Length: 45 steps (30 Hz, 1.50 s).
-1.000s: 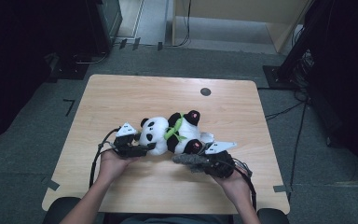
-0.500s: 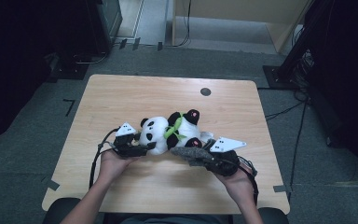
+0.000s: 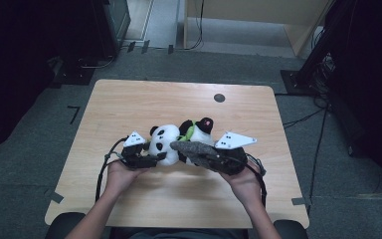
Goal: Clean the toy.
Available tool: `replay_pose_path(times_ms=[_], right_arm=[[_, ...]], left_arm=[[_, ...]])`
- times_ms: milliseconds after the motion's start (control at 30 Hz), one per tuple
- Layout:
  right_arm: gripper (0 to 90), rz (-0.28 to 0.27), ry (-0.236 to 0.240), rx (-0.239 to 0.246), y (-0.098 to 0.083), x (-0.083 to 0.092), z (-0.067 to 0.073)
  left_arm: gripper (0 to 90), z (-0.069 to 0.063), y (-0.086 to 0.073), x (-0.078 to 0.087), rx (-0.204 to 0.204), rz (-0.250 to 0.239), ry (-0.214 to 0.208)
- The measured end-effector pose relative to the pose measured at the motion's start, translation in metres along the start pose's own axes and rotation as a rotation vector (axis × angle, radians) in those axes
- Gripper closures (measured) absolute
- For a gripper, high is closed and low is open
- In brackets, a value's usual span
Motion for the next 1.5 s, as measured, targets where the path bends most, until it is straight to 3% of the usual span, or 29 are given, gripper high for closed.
replay_pose_path(times_ms=[300, 433, 600, 833, 1100, 1333, 1433, 1500], right_arm=[[75.6, 0.01, 0.013, -0.008, 0.025, -0.034, -0.01], [75.6, 0.023, -0.027, 0.028, 0.031, -0.049, -0.015], [75.5, 0.02, -0.031, 0.02, 0.035, -0.071, -0.011], [75.5, 0.07, -0.019, 0.056, 0.013, -0.097, 0.002], [75.7, 0.05, 0.013, 0.075, -0.008, -0.095, 0.021], [75.8, 0.104, 0.023, 0.163, -0.033, -0.1, 0.041], [75.8, 0.102, 0.038, 0.146, -0.04, -0.1, 0.041], [76.0, 0.129, 0.055, 0.135, -0.048, -0.1, 0.043]], left_arm=[[30.9, 0.001, 0.0, 0.0, 0.012, -0.007, -0.004], [30.9, 0.001, 0.0, 0.0, 0.009, -0.005, -0.004], [30.9, 0.0, 0.0, 0.0, 0.004, -0.005, -0.003], [30.9, 0.0, -0.001, 0.0, 0.018, -0.009, -0.006], [30.9, 0.0, -0.002, 0.0, 0.018, -0.007, -0.006], [31.2, 0.001, -0.002, 0.0, 0.023, -0.009, -0.01], [31.5, 0.001, -0.001, 0.0, 0.024, -0.007, -0.008], [31.5, 0.0, -0.001, 0.0, 0.028, -0.005, -0.007]])
Point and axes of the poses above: each handheld gripper's, and its own axes: x roughly backward along the jaws, y roughly out of its top, z roughly to its left, the point moved 8 cm from there along -x, roughly forward along the jaws, and after that the axes turned 5 degrees about -z, right-handed, at the moved point
